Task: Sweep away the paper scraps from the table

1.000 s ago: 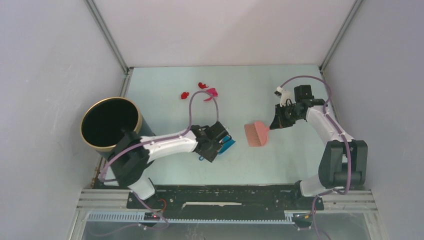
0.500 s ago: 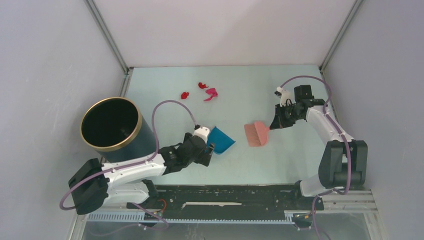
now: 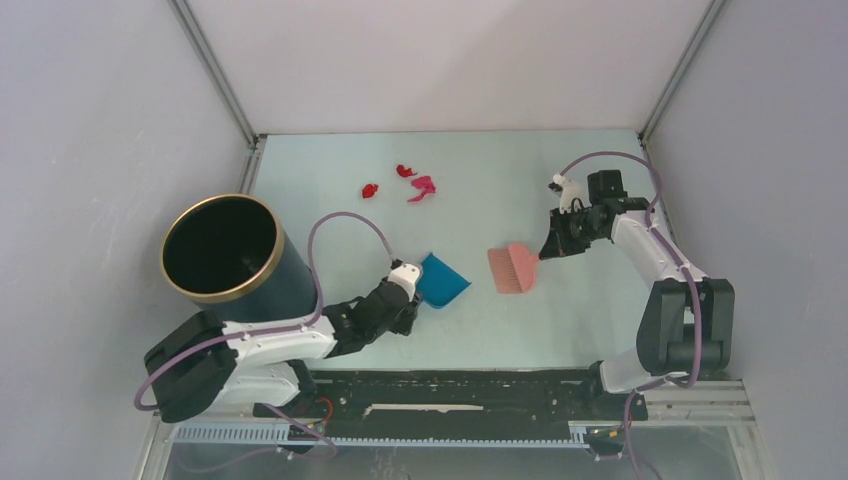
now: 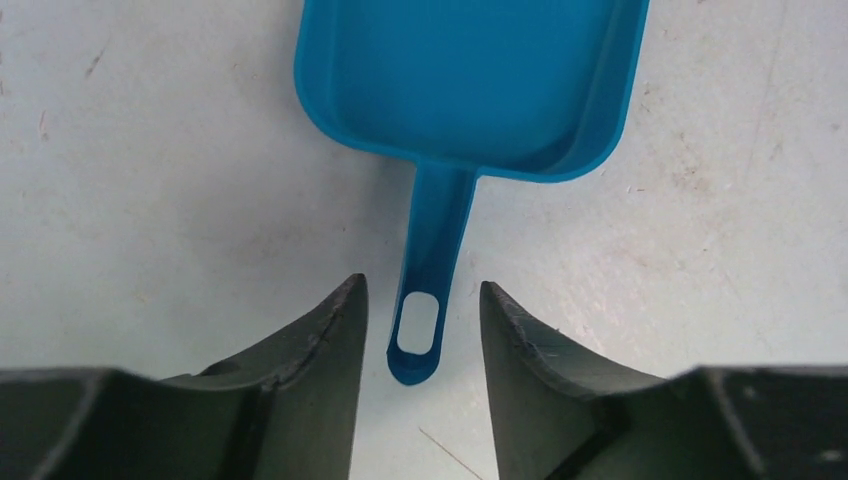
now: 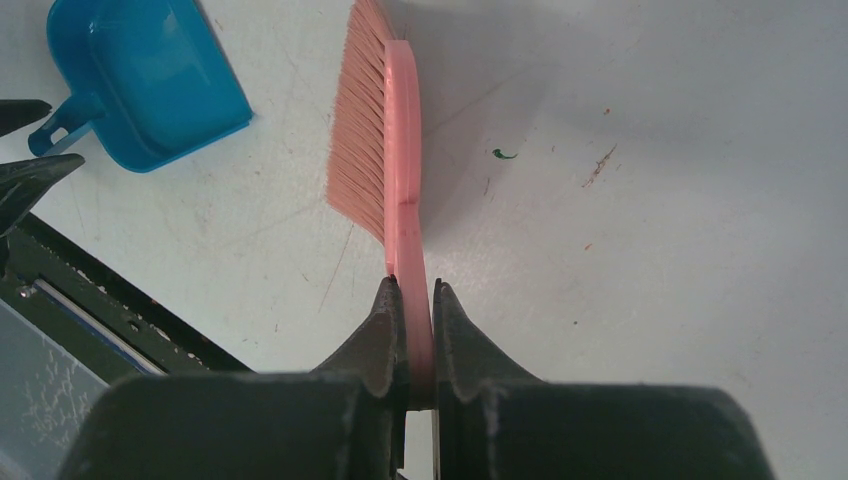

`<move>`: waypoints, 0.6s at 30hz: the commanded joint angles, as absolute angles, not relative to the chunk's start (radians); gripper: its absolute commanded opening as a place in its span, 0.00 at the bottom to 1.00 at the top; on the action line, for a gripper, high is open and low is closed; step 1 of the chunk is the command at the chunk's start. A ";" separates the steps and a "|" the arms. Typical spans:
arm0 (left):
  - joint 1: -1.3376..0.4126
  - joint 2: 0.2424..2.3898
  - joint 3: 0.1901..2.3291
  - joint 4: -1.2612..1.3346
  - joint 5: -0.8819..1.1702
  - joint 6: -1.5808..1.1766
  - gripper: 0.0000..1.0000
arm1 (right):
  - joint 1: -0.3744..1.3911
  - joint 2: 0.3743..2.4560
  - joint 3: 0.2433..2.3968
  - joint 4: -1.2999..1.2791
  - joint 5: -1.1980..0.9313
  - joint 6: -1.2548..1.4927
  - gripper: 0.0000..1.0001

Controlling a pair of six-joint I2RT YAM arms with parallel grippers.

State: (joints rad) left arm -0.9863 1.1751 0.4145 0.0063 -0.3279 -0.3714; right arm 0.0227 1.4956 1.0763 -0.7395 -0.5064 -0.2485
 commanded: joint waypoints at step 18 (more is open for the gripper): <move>-0.986 0.990 0.533 -0.261 -0.342 -0.519 0.09 | 0.242 1.461 1.300 -0.780 -0.198 -0.480 0.00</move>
